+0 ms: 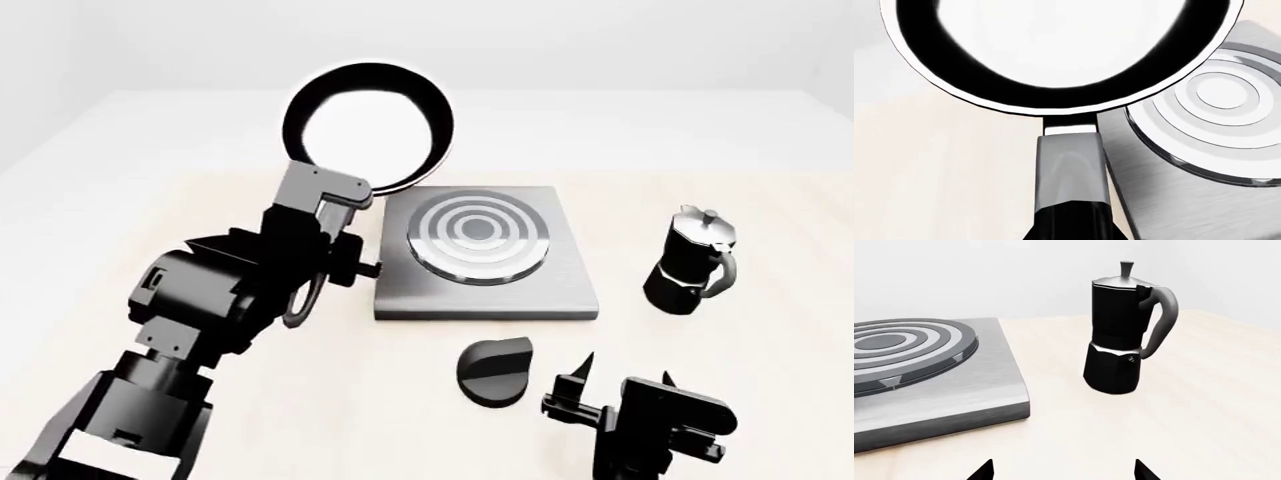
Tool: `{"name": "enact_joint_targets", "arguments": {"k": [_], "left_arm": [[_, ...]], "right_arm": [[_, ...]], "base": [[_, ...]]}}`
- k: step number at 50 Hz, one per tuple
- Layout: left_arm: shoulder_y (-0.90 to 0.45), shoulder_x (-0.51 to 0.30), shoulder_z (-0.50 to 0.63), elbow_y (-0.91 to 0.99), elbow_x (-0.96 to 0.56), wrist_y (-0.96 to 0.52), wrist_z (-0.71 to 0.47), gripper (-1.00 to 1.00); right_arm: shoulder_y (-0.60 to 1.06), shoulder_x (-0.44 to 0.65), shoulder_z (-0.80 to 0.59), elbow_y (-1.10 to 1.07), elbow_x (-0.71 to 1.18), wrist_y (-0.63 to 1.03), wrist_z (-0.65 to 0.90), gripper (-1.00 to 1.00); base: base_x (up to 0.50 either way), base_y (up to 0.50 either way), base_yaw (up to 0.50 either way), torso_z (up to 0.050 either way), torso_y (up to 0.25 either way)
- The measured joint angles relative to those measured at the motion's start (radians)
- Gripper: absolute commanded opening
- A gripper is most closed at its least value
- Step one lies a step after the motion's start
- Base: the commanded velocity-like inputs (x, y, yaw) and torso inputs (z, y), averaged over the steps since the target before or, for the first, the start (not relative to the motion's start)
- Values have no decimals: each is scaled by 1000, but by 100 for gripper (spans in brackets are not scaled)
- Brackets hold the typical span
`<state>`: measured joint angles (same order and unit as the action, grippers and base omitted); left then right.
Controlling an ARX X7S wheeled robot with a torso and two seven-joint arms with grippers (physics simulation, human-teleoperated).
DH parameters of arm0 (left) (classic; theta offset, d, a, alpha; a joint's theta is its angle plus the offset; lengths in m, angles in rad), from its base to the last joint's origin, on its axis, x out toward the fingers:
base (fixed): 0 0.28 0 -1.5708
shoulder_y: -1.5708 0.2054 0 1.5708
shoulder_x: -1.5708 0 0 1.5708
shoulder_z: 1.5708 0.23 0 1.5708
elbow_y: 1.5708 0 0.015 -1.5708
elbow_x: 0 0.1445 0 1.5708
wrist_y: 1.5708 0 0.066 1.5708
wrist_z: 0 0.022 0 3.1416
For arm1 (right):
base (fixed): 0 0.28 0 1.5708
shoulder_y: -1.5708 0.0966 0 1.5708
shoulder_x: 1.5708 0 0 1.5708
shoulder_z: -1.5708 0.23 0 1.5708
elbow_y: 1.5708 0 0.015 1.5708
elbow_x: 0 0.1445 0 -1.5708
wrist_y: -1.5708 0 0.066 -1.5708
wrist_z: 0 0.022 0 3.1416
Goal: Turn on the stove and put the frying pan on it.
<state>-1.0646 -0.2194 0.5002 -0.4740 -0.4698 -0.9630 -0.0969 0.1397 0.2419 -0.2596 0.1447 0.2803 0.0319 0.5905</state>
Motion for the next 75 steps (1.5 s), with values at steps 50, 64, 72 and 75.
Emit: {"name": "enact_joint_targets", "arguments": {"k": [50, 64, 72, 75], "left_arm": [[-149, 157, 133, -110, -82, -183, 97, -100], [-154, 161, 149, -104, -112, -207, 112, -100], [-147, 163, 172, -109, -114, -196, 122, -100], [-145, 164, 180, -113, -116, -189, 125, -100]], "right_arm": [[8, 10, -17, 8, 10, -3, 4, 100], [7, 12, -21, 7, 12, -4, 7, 100], [7, 14, -22, 6, 15, -4, 9, 100], [8, 15, -23, 7, 15, -5, 8, 100]], "base": [[0, 0, 0, 0, 2], [0, 0, 0, 0, 2], [0, 0, 0, 0, 1], [0, 0, 0, 0, 0]]}}
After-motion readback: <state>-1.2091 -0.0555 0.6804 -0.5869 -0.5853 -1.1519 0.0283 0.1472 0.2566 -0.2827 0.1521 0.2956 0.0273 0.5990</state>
